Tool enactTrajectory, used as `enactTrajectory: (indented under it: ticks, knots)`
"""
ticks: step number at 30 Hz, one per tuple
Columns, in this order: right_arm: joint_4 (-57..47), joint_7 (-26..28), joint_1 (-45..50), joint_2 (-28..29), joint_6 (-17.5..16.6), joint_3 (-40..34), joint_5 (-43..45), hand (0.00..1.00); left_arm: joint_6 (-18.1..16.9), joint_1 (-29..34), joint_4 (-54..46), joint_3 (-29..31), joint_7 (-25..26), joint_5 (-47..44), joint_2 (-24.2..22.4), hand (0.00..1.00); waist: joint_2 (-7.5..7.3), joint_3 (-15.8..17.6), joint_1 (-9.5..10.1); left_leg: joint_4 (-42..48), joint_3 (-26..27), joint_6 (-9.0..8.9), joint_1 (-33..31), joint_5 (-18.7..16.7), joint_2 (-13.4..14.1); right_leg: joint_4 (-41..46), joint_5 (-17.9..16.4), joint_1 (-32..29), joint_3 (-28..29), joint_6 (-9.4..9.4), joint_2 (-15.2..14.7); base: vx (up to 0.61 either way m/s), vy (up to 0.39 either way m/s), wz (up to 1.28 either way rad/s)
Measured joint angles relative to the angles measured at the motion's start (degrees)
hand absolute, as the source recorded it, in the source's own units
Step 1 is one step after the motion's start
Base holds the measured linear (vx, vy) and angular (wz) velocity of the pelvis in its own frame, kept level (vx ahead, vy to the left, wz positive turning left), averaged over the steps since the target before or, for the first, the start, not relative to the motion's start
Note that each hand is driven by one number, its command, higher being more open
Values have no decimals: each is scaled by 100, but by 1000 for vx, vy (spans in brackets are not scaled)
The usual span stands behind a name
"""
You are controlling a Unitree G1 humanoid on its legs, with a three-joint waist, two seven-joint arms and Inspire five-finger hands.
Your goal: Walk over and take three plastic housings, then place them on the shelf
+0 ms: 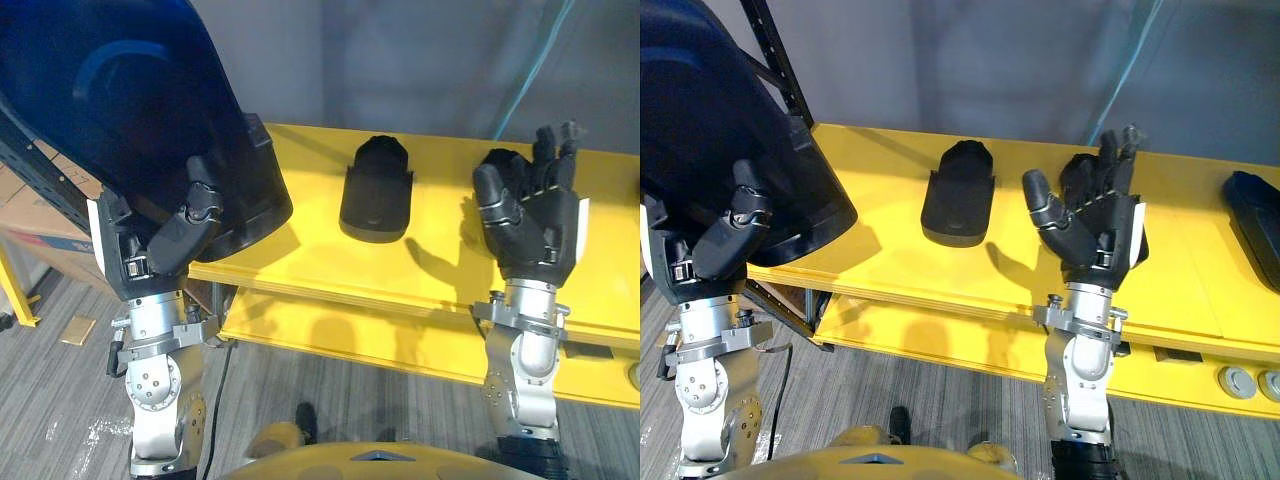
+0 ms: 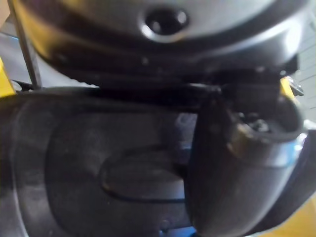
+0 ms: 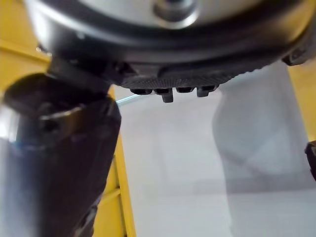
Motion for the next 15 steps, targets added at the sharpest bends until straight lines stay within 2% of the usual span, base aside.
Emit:
enactTrajectory:
  ticks: [5,8,9,10,13,14,15]
  knots:
    - [0,-12,-1,6,-102,401,-159,100,51,1,11,-136,41,-6,-3,0,17,-8,-143,-953,57,53,352,560,-98,-76,97,-90,48,138,5,-20,13,-5]
    - [3,7,-2,6,-101,492,-106,100,59,47,89,-162,50,11,-1,0,15,-7,-122,-1011,47,56,379,598,-98,-79,121,-88,41,177,10,4,1,2]
    - [33,18,-3,6,-103,570,-31,100,59,130,105,-155,81,10,-3,0,-1,3,-119,-767,1,58,267,535,-91,-82,121,-94,43,177,14,38,-18,4]
    - [119,37,-11,4,-104,632,118,100,59,201,148,-140,90,0,-15,0,-24,40,-97,-216,-82,51,16,322,-44,-78,125,-94,47,181,4,38,-21,0]
    - [545,245,-110,-10,-89,721,238,100,58,420,324,-36,168,-94,-86,0,-60,127,11,589,-290,-139,-261,50,104,-4,91,-131,253,122,0,-26,-4,-28]
    - [531,248,-107,-12,-91,720,239,100,58,450,337,-11,166,-99,-128,0,-58,144,-18,658,-359,-144,-330,51,98,50,80,-178,259,104,-23,-58,31,-11]
    - [518,233,-155,-14,-88,674,255,100,54,434,392,-2,157,-106,-169,0,-160,267,-70,1052,-521,18,-563,-142,140,175,95,-263,220,126,-159,-85,66,-4]
